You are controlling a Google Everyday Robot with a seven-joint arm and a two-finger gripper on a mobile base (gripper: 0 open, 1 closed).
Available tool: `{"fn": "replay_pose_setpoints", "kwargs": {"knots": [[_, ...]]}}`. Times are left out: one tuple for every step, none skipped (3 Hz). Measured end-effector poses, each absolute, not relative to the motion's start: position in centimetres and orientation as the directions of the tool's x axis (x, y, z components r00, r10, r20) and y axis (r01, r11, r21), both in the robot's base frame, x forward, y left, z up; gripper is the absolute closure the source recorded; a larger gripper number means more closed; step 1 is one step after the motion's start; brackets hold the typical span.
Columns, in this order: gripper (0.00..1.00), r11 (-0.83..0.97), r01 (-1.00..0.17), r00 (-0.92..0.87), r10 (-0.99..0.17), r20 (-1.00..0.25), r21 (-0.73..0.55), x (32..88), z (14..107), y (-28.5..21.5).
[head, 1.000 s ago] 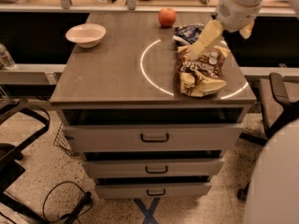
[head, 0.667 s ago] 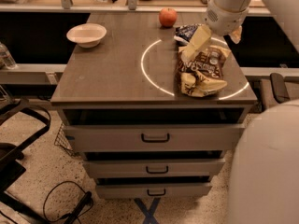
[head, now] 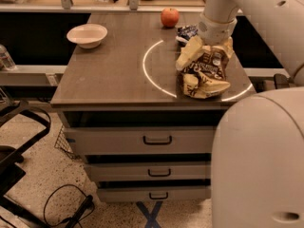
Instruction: Move brown chip bag near paper bowl
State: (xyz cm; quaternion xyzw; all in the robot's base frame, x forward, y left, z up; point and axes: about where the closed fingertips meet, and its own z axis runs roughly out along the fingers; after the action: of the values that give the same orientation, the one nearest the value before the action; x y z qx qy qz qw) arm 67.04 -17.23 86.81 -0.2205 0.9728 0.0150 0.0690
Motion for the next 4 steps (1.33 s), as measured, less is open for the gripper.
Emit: {"fn": "replay_pose_setpoints", "kwargs": {"knots": [[0.25, 0.915, -0.402, -0.911, -0.400, -0.102, 0.008, 67.56, 83.94, -17.17], [0.48, 0.914, -0.405, -0.908, -0.402, -0.115, 0.006, 67.94, 83.86, -16.99], [0.72, 0.914, -0.405, -0.908, -0.402, -0.115, 0.006, 67.95, 84.06, -16.98], [0.95, 0.914, -0.405, -0.908, -0.402, -0.115, 0.006, 67.95, 84.27, -16.99]]}}
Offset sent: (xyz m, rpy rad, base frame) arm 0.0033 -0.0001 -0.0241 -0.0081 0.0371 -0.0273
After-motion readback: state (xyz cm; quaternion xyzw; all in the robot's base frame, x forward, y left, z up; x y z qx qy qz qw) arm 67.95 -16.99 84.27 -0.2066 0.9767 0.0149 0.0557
